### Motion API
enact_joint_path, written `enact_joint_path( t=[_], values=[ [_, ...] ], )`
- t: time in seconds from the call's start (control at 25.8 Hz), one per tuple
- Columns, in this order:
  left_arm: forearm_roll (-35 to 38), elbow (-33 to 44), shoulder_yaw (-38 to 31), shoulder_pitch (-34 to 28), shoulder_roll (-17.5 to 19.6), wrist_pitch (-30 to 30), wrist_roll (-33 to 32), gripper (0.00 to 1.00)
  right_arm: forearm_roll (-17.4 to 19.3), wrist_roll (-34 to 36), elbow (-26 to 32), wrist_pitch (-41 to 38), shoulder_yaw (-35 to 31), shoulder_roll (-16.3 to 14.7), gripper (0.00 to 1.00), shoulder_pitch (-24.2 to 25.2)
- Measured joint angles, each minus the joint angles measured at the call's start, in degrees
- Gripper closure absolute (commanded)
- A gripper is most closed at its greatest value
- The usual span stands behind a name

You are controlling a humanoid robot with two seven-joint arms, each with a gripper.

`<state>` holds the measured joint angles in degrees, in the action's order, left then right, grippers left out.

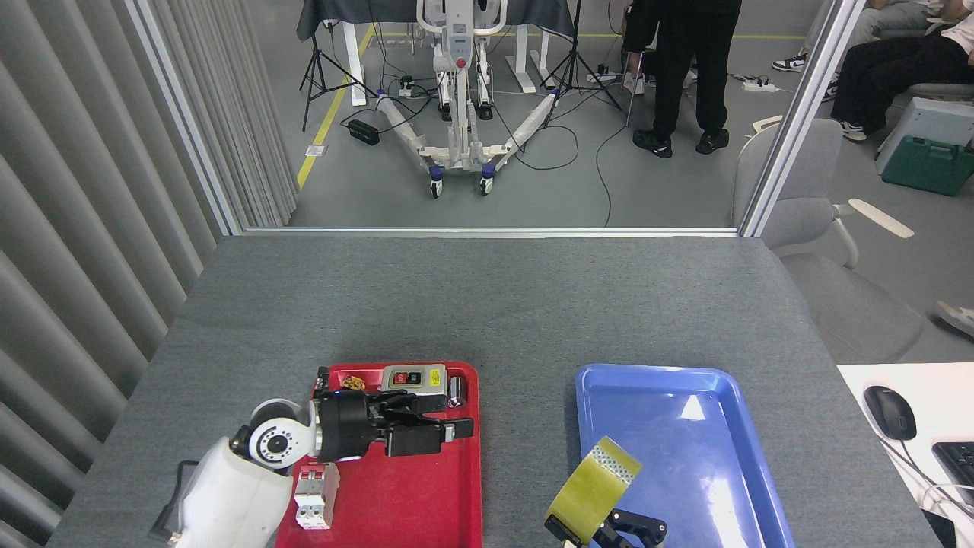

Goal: Place and move tape with both arms

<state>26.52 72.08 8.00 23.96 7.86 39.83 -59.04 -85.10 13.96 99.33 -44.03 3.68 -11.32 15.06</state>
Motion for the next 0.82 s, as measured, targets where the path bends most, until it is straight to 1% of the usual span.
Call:
enact_joint_path(
  t=[0.08,0.16,0.23,0.35,0.39,0.43,0.5,0.62,0.66,0.7,0.74,0.82],
  values=[
    [1.0,2.6,-1.5,-3.8,2.9,-2.2,4.8,0.01,0.0,-0.1,0.0,2.2,-0.6,0.0,0.85,0.1],
    [4.0,6.8,-2.9,-8.7,5.3,-5.1,13.9,0.01,-0.3,-0.6,-0.1,7.5,-0.9,0.0,0.84,0.0],
    [9.6,13.4,-3.9,-15.0,7.8,-9.6,26.8,0.01,-0.8,-3.0,-0.2,17.2,-0.9,-0.1,0.82,-0.9],
    [19.1,22.2,-4.6,-24.8,10.5,-18.3,47.8,0.01,-1.2,-11.0,-0.2,32.8,-0.1,-0.3,0.77,-3.9],
    [21.6,23.6,-4.7,-27.2,11.0,-20.7,53.3,0.01,-1.2,-14.2,-0.3,36.6,0.3,-0.4,0.77,-5.0],
    [24.2,24.6,-4.7,-29.2,11.3,-22.3,57.6,0.01,-1.2,-17.3,-0.3,39.6,0.6,-0.5,0.78,-6.1],
    [29.4,25.2,-4.8,-31.5,11.2,-24.6,62.2,0.01,-1.1,-23.3,-0.3,44.3,0.9,-0.9,0.78,-8.0],
    [41.5,24.7,-4.7,-32.9,9.3,-26.6,64.5,0.01,-0.9,-30.1,-1.2,48.9,1.0,-1.4,0.78,-10.6],
    [45.5,24.6,-4.7,-33.1,8.4,-27.2,64.7,0.01,-0.8,-32.0,-1.6,50.0,1.0,-1.6,0.80,-11.4],
    [48.0,24.4,-4.8,-33.2,7.7,-28.2,64.3,0.01,-0.6,-33.4,-2.0,50.7,1.0,-1.6,0.80,-12.1],
    [49.5,24.2,-5.0,-33.1,7.1,-29.1,63.3,0.01,0.0,-35.5,-2.3,51.7,1.0,-1.6,0.82,-13.0],
    [49.3,23.9,-6.0,-33.0,6.5,-31.0,59.5,0.01,1.3,-40.6,-3.1,53.4,1.1,-1.4,0.85,-14.4]
  ],
)
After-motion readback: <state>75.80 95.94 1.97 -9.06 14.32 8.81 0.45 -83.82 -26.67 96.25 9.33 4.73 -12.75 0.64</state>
